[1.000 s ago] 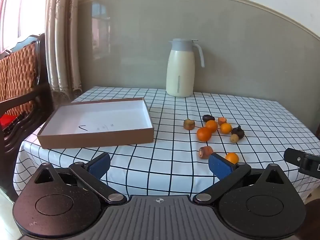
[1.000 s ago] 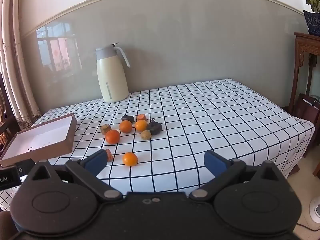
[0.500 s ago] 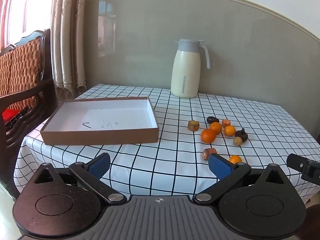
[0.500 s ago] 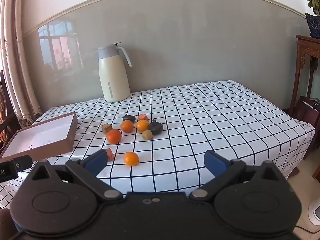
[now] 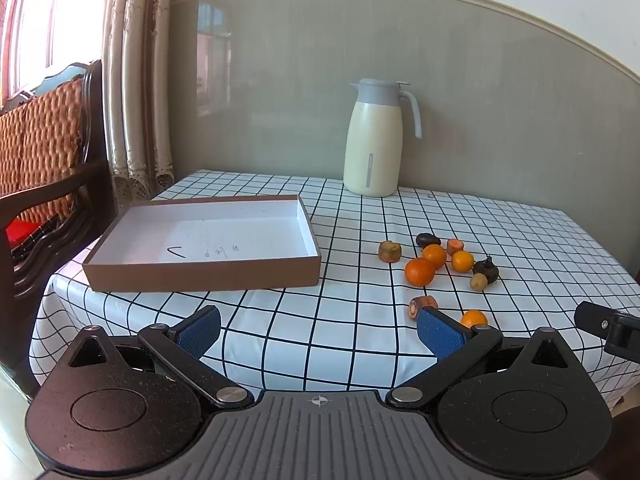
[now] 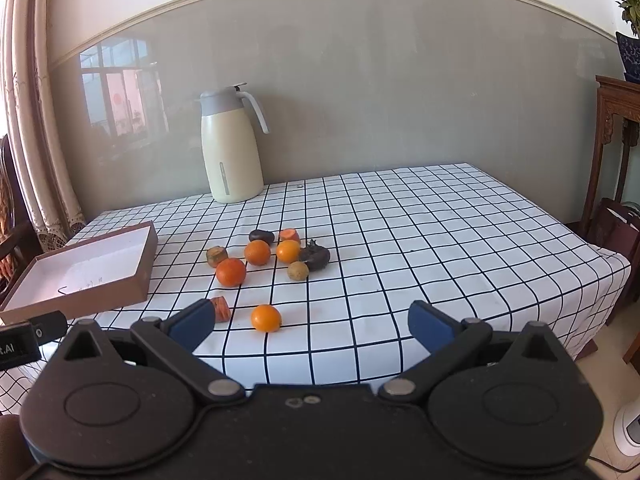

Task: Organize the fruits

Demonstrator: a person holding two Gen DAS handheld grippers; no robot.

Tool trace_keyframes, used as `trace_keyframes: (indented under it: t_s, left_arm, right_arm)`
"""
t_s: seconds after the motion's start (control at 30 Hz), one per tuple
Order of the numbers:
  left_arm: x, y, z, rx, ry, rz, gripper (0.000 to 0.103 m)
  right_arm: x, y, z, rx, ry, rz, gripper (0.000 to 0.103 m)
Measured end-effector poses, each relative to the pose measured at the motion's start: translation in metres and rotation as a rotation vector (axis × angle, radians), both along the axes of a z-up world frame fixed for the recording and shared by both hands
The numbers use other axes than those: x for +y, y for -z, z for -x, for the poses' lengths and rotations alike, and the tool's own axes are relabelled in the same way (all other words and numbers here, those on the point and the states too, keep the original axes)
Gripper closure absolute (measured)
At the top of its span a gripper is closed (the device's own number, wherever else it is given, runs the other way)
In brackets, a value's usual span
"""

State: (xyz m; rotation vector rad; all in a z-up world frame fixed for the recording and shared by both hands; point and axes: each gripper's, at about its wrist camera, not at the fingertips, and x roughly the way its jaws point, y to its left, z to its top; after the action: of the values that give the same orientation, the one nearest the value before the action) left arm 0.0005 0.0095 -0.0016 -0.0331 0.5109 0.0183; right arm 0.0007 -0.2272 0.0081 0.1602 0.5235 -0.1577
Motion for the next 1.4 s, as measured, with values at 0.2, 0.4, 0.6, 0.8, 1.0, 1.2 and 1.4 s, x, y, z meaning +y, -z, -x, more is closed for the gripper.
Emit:
trace_keyframes:
  t_s: [0.2, 0.4, 0.6, 0.8, 1.0, 1.2, 1.4]
  left_arm:
    - [0.0033, 0.0018, -0.0002, -0.002, -0.003, 0.006, 0.0]
    - [0.0019, 0.0023, 0.0001, -0.006, -0.002, 0.002, 0.0]
    - [0.0025, 0.003, 0.0009, -0.006, -0.003, 0.007, 0.0]
    - [0.0029, 0.0041, 0.0007, -0.004, -0.005, 0.009, 0.0]
    - [0.0035, 0.0048, 0.0008, -0.004, -0.008, 0.009, 0.0]
    - [0.0044, 0.0054, 0.001, -0.004, -0.009, 0.009, 0.0]
    - [0.0067, 0.0066, 0.0012, -0.002, -0.009, 0.013, 0.0]
  right_arm:
    - [0.0046, -0.002, 0.0002, -0.005, -0.013, 0.009, 0.006]
    - [0.0043, -0.0023, -0.0005, -0.003, -0.015, 0.006, 0.006]
    - [0.005, -0.0013, -0.0005, -0.001, -0.02, 0.005, 0.006]
    - [0.0067, -0.0007, 0.0, 0.0, -0.019, 0.006, 0.006]
    - [0.0086, 0.0012, -0.0008, 0.004, -0.022, 0.01, 0.006]
    - [0.0081, 0.0018, -0.0013, 0.007, -0.021, 0.011, 0.006]
    - [0.0075, 0.0018, -0.0008, 0.006, -0.023, 0.011, 0.006]
